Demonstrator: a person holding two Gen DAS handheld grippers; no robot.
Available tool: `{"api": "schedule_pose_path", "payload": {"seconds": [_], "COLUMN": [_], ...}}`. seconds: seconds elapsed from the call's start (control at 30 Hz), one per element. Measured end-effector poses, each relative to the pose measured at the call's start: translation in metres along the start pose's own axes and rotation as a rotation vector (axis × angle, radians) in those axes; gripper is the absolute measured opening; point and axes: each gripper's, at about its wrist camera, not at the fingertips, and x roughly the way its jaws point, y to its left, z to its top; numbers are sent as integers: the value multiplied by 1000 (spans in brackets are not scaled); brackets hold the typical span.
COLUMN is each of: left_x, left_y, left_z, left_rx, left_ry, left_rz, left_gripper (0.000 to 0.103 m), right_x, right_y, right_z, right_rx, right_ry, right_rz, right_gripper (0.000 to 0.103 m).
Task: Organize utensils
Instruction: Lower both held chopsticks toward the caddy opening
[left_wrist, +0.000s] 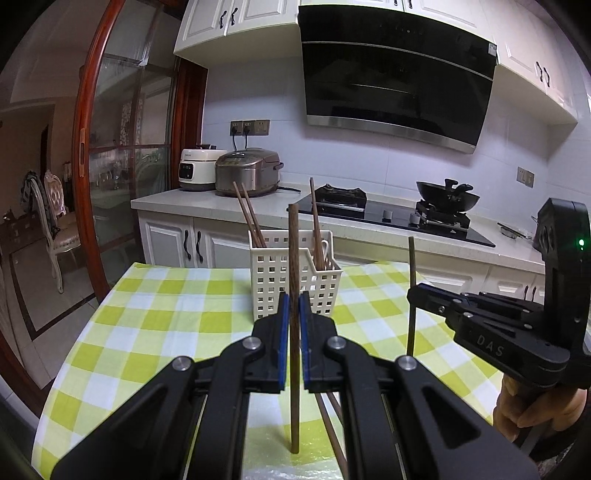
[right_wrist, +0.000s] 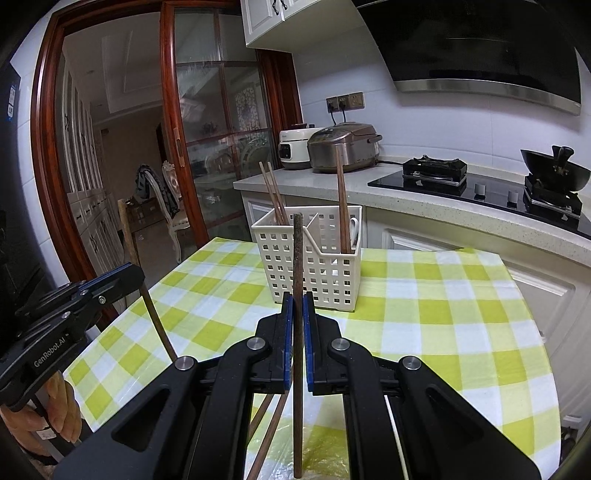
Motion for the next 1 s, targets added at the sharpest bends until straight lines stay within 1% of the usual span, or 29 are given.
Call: {"api": "schedule_pose_path", "payload": {"seconds": [0.27, 0.53, 1.0], "left_x": [2, 7, 23], "left_y": [0, 1, 4], "left_z": [4, 9, 30], "left_rx": [8, 18, 35], "left_ry": [-4, 5, -20], "left_rz": [0, -1, 6], "left_gripper": [6, 6, 6], "right_x": [5, 5, 10], "right_y": [4, 6, 3], "right_z": [9, 20, 33], "right_rx": [-17, -34, -44], "right_ry": [-9, -52, -65], "right_rz": [1, -2, -12], "right_gripper": [6, 6, 6]}}
